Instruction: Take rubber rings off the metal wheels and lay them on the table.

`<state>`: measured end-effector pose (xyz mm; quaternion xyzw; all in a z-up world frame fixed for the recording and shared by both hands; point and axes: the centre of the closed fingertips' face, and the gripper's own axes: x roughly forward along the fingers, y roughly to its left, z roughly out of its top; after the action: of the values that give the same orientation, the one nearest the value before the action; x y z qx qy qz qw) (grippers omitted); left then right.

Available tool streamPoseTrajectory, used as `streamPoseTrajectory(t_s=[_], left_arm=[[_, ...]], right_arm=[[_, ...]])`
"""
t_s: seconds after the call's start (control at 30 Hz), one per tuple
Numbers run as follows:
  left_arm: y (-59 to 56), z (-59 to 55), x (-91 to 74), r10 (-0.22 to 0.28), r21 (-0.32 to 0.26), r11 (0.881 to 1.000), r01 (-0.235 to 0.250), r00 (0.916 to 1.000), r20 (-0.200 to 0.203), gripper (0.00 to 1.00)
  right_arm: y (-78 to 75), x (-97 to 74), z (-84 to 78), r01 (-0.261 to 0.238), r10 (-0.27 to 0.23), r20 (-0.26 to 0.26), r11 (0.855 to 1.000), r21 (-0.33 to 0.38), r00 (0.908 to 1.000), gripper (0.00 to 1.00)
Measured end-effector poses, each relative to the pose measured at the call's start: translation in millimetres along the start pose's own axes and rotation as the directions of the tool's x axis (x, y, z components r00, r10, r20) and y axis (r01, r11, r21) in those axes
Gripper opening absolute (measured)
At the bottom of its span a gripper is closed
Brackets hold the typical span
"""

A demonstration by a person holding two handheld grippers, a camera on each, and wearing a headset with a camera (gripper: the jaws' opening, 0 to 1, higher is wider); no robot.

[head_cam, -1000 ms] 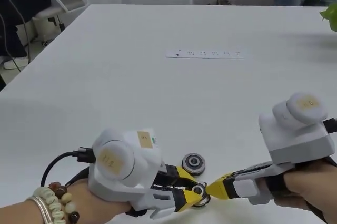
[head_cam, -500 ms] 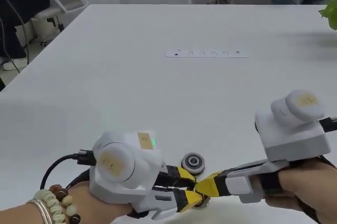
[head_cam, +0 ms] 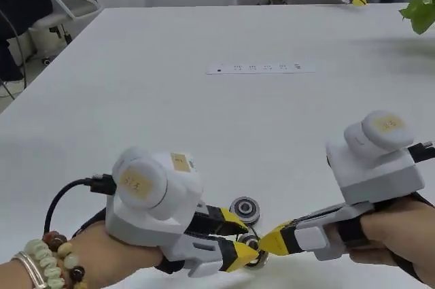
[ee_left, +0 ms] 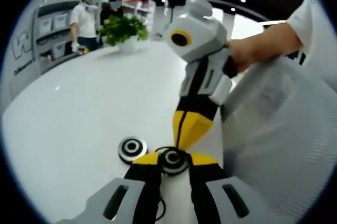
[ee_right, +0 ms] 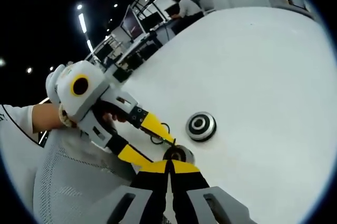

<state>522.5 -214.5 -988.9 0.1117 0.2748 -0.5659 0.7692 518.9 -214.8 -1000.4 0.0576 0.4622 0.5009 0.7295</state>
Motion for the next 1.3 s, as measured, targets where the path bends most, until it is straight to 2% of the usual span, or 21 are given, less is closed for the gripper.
streamPoseTrajectory(t_s=[0.1, 0.2, 0.3, 0.37, 0.57, 0.77, 0.93, 1.03, 1.13, 1.27, 1.3], left_arm=[[1.9, 7.4, -5.9, 0.004, 0.004, 1.0, -0.004, 0.9998, 0.02, 0.34], [0.8, 13.4, -12.3, -0.01, 0.004, 1.0, 0.01, 0.9997, 0.022, 0.38], [0.7, 18.7, -22.4, -0.009, 0.088, 0.996, 0.008, 0.9999, 0.011, 0.4], [1.8, 19.8, -29.5, 0.001, 0.111, 0.994, -0.001, 1.0, 0.005, 0.43], [3.2, 17.0, -52.6, 0.024, 0.149, 0.989, -0.023, 0.9997, -0.006, 0.44], [5.1, 1.3, -75.4, 0.081, 0.223, 0.973, -0.067, 0.9952, -0.054, 0.48], [4.1, -3.3, -92.9, 0.11, 0.2, 0.974, -0.101, 0.9935, -0.032, 0.5], [7.5, -8.2, -100.6, 0.142, 0.199, 0.971, -0.133, 0.9893, -0.032, 0.5], [10.4, -10.5, -109.7, 0.171, 0.176, 0.97, -0.165, 0.9852, -0.017, 0.52], [14.4, -12.8, -125.1, 0.215, 0.144, 0.966, -0.215, 0.9765, 0.016, 0.54], [16.7, -14.2, -130.2, 0.234, 0.134, 0.963, -0.235, 0.9719, 0.024, 0.54]], right_arm=[[0.5, -4.4, 5.2, 0.009, -0.009, 0.022, 1.0, -0.001, 0.9997, 0.0], [2.8, -6.5, 5.9, 0.007, -0.008, 0.029, 1.0, 0.005, 0.9996, 0.0], [3.5, -8.9, 5.7, 0.011, -0.011, 0.025, 1.0, -0.001, 0.9996, 0.0], [5.7, -10.0, 6.7, 0.012, -0.012, 0.029, 1.0, -0.007, 0.9995, 0.0], [7.5, -10.0, 7.8, 0.022, -0.021, 0.033, 1.0, -0.017, 0.9992, 0.0], [7.1, -8.9, 8.3, 0.028, -0.028, 0.034, 0.999, -0.018, 0.999, 0.0], [8.5, -7.7, 9.9, 0.024, -0.024, 0.041, 1.0, -0.02, 0.9989, 0.0], [7.9, -7.5, 9.0, 0.026, -0.025, 0.037, 0.999, -0.02, 0.999, 0.0], [8.9, -7.9, 9.8, 0.023, -0.022, 0.04, 1.0, -0.019, 0.9989, 0.0], [9.2, -8.5, 11.6, 0.02, -0.019, 0.048, 1.0, -0.019, 0.9987, 0.0], [9.9, -8.8, 11.9, 0.019, -0.018, 0.048, 1.0, -0.018, 0.9987, 0.0]])
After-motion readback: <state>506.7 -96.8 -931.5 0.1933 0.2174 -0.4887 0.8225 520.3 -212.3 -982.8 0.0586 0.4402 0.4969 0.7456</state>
